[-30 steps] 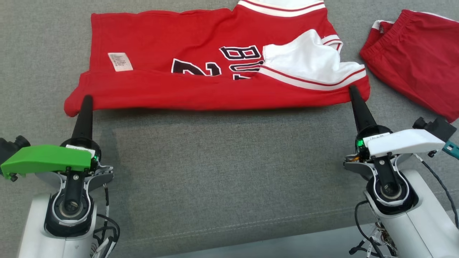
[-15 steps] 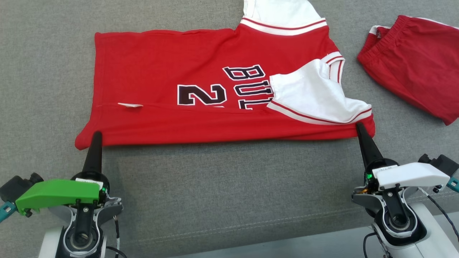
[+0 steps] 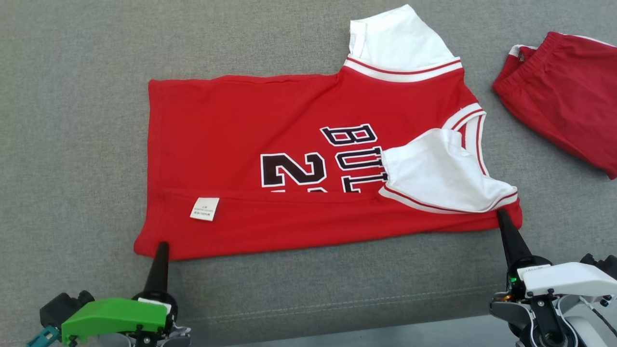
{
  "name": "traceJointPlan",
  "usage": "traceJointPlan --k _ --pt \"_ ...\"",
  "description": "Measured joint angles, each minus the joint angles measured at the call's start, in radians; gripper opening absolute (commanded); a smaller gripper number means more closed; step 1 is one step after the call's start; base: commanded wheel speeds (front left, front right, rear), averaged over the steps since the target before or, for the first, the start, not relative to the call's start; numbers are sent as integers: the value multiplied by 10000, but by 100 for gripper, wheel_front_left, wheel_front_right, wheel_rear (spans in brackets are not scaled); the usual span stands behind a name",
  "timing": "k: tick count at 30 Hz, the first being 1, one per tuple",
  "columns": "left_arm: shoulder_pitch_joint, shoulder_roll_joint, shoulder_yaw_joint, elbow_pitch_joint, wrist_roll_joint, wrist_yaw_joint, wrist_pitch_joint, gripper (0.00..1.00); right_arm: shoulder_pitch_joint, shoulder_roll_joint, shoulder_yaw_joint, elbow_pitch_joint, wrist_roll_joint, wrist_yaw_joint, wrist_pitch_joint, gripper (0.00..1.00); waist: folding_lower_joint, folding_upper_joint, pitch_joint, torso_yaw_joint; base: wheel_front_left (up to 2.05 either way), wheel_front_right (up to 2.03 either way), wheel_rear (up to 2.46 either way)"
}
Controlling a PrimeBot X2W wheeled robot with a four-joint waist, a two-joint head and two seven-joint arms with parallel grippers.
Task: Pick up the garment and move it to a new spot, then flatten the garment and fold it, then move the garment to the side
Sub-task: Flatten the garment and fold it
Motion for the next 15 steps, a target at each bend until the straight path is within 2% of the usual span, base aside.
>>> traceJointPlan --k 5,8,11,13,14,15 --pt "397 15 -286 -40 111 2 0 0 208 -180 27 -127 -31 -79 -42 0 0 0 -43 24 0 0 0" --pt "451 23 -311 -136 353 2 -31 3 282 -219 128 -219 -109 -94 -42 0 0 0 -35 45 0 0 0" --pt "468 27 -316 -199 353 2 -35 27 372 -247 144 -224 -151 -167 -42 0 1 0 -27 50 0 0 0" --pt "512 31 -370 -194 351 4 -31 40 401 -255 163 -222 -184 -180 -42 36 0 0 -21 39 0 0 0" --pt "543 31 -389 -192 351 6 -29 47 406 -286 190 -215 -253 -215 -42 49 0 0 -18 31 0 0 0" --pt "594 31 -397 -186 351 8 -29 53 409 -351 230 -201 -336 -255 -42 73 0 0 -16 22 0 0 0"
